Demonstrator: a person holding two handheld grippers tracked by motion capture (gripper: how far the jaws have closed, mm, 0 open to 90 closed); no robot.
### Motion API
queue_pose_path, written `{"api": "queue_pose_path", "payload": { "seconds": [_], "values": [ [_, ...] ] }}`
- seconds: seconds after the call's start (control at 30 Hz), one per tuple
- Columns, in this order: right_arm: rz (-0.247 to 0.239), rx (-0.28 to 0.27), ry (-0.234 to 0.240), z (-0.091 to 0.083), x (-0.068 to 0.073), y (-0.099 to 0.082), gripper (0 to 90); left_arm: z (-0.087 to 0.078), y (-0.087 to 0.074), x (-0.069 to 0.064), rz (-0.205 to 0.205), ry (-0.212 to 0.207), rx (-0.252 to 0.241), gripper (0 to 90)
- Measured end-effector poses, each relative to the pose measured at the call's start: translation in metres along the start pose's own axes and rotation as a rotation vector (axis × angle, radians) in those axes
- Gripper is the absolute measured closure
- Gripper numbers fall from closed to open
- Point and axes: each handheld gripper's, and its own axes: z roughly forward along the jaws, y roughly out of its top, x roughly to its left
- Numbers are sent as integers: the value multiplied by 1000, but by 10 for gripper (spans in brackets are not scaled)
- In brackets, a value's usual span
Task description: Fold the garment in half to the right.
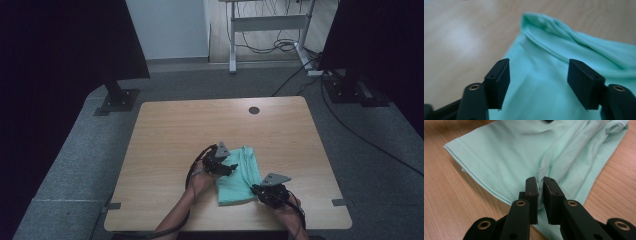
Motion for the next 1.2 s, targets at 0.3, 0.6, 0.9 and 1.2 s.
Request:
{"api": "queue_pose_path", "payload": {
  "seconds": [0.3,0.6,0.9,1.2],
  "values": [
    [4,0,-16,0,-1,0,785,-9,-26,-20,-28,-60,59,217],
    [48,-44,-18,-11,-7,6,493,-8,-32,-21,-41,-49,13,195],
    [35,-80,-51,8,-3,28,204,-8,-32,-21,-43,-45,15,192],
    [101,32,-205,16,-22,11,196,-8,-32,-22,-49,-40,15,192]
  ]
}}
